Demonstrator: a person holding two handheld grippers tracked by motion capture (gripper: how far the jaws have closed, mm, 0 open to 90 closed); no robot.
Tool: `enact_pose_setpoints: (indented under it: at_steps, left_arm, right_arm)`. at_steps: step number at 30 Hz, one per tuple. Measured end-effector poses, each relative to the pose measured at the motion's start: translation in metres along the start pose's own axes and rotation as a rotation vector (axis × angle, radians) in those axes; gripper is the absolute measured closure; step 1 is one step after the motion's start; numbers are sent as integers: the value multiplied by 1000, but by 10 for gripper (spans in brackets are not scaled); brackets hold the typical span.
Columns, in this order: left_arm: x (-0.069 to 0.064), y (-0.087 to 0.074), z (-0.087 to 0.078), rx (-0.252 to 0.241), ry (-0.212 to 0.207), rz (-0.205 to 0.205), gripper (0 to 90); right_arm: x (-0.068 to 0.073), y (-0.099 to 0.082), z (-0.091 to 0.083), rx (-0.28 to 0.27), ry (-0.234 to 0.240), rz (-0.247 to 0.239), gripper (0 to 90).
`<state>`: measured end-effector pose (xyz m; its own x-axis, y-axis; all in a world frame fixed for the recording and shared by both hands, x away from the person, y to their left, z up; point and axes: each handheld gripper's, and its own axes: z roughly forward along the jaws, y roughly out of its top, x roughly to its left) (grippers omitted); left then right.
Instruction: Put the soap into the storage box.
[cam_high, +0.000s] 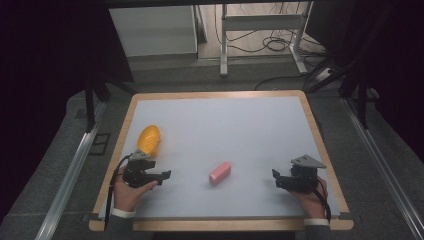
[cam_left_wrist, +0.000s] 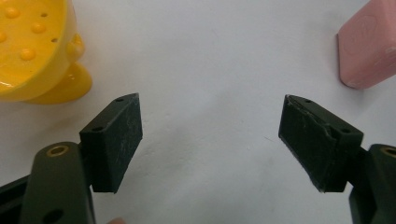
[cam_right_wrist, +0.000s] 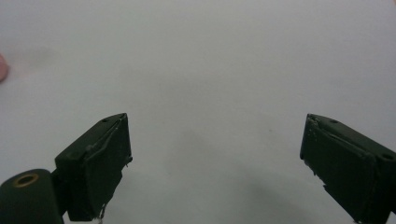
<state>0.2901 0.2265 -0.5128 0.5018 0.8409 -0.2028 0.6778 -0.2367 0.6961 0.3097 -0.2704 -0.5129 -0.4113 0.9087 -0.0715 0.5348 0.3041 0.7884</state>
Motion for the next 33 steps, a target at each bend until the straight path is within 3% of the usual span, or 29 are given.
enact_pose_setpoints:
  at_steps: [15, 20, 23, 27, 29, 33]
  left_arm:
    - [0, -3, 2, 9, 12, 3, 218]
    - [5, -5, 2, 15, 58, -7, 227]
    - [7, -6, 1, 8, 63, -19, 240]
    - [8, -6, -3, -2, 42, -31, 245]
    - [8, -7, -7, -1, 64, -45, 246]
    - [6, -8, -7, 7, 65, -43, 247]
  right_arm:
    - [-5, -1, -2, 10, 13, 36, 84]
    - [-5, -1, -3, 5, 22, 39, 84]
    - [-7, -1, -3, 2, 26, 40, 84]
    - [-8, -1, -2, -1, 3, 29, 84]
    - [-10, -1, -3, -3, 6, 36, 84]
    - [-11, 0, -6, -15, -14, 48, 84]
